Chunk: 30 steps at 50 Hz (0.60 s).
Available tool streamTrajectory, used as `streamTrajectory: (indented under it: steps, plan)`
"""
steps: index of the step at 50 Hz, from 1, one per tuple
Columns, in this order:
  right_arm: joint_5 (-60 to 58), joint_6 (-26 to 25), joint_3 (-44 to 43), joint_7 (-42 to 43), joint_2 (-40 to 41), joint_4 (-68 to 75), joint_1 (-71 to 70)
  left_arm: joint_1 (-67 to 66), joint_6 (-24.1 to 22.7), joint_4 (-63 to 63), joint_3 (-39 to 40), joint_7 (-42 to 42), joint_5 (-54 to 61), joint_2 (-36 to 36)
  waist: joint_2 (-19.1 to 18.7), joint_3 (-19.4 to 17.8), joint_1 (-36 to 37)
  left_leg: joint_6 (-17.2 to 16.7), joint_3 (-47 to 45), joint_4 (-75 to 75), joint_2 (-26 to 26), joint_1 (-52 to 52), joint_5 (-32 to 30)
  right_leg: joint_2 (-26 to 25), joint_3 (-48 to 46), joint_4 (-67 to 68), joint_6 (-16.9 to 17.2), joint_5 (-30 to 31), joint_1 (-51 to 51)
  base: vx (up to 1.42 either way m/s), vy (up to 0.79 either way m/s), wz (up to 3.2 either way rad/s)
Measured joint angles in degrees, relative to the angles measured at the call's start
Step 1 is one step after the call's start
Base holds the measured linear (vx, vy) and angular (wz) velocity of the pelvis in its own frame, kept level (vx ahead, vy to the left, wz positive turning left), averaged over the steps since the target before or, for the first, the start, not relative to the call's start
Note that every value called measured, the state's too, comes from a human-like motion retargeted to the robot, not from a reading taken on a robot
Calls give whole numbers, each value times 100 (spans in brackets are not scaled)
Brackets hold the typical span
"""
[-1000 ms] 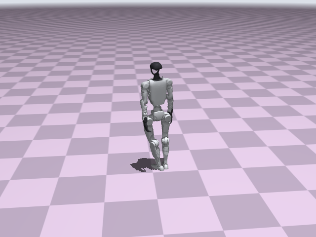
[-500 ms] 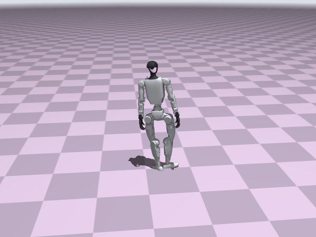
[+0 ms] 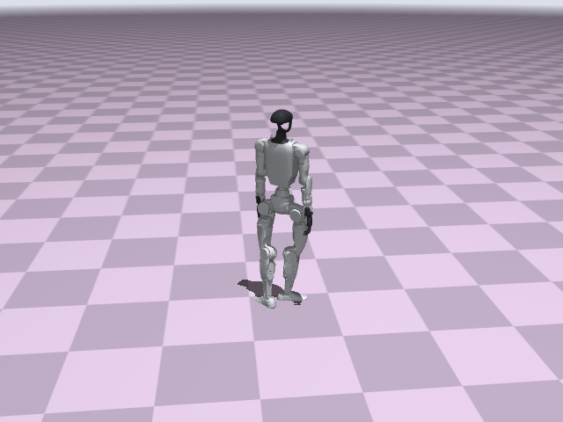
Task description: Upper body actions
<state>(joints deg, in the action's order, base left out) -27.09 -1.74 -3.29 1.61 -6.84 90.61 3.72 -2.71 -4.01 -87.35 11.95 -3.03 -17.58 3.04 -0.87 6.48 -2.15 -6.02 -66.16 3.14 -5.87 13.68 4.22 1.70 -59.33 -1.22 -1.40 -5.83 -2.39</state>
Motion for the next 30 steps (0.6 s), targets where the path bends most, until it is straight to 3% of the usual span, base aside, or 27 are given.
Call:
streamTrajectory:
  steps: [4, 8, 9, 10, 15, 20, 25, 28, 30]
  plan:
    - [8, 66, 195, -135, 11, -315, -307, -170, 67, -287, 144, 156, 55, 87, 151, 41, 51, 270, -136, 355, 27, 201, -486, 114, 551, -25, -55, -13, 71, -3, -25, -115]
    - [124, 161, 376, -413, 50, -681, -563, -320, 142, -492, 333, 258, 222, 145, 486, -27, 135, 999, 93, 947, 135, 290, -671, 458, 1131, -23, -87, 51, 102, -2, -23, -129]
    - [148, 182, 411, -483, 56, -782, -618, -328, 158, -510, 381, 271, 269, 150, 549, -70, 179, 1031, 228, 1150, 119, 259, -605, 529, 1237, -10, -93, 72, 107, -5, -15, -141]
    - [170, 201, 443, -551, 61, -884, -673, -325, 174, -523, 428, 282, 317, 154, 601, -121, 229, 991, 375, 1364, 82, 214, -515, 585, 1330, 4, -100, 93, 113, -7, -19, -146]
    - [140, 339, 463, -737, -15, -1113, -825, -191, 176, -446, 419, 245, 447, 82, 573, -407, 596, 787, 2866, 2484, 139, -1074, -44, 558, 1802, -11, -142, 208, 151, -8, -13, -130]
    - [54, 279, 377, -844, -182, -761, -813, -48, 130, -179, 205, 155, 286, -19, 434, -498, 863, 964, 3447, 1918, 435, -1537, 177, 462, 2040, -7, -129, 283, 228, 0, -5, -91]
    - [10, -27, 243, -717, -303, -71, -774, 39, 58, 48, -12, -2, 193, -75, 94, -521, 858, 451, 4127, 1195, 553, -1895, 340, 106, 2211, 30, -136, 267, 182, 9, -1, -70]
    - [147, -95, 159, -565, -344, 227, -652, 69, 37, 102, -132, -147, 103, -40, -59, -568, 670, 416, 4729, 681, 690, -1901, -16, -84, 2276, 47, -141, 175, -6, 16, 3, -31]
    - [194, -107, 80, -501, -363, 335, -503, 56, 21, 108, -130, -315, -50, -13, -92, -492, 423, 384, 4667, 716, 629, -1817, 47, -104, 2291, 76, -121, 111, -63, 21, 6, 2]
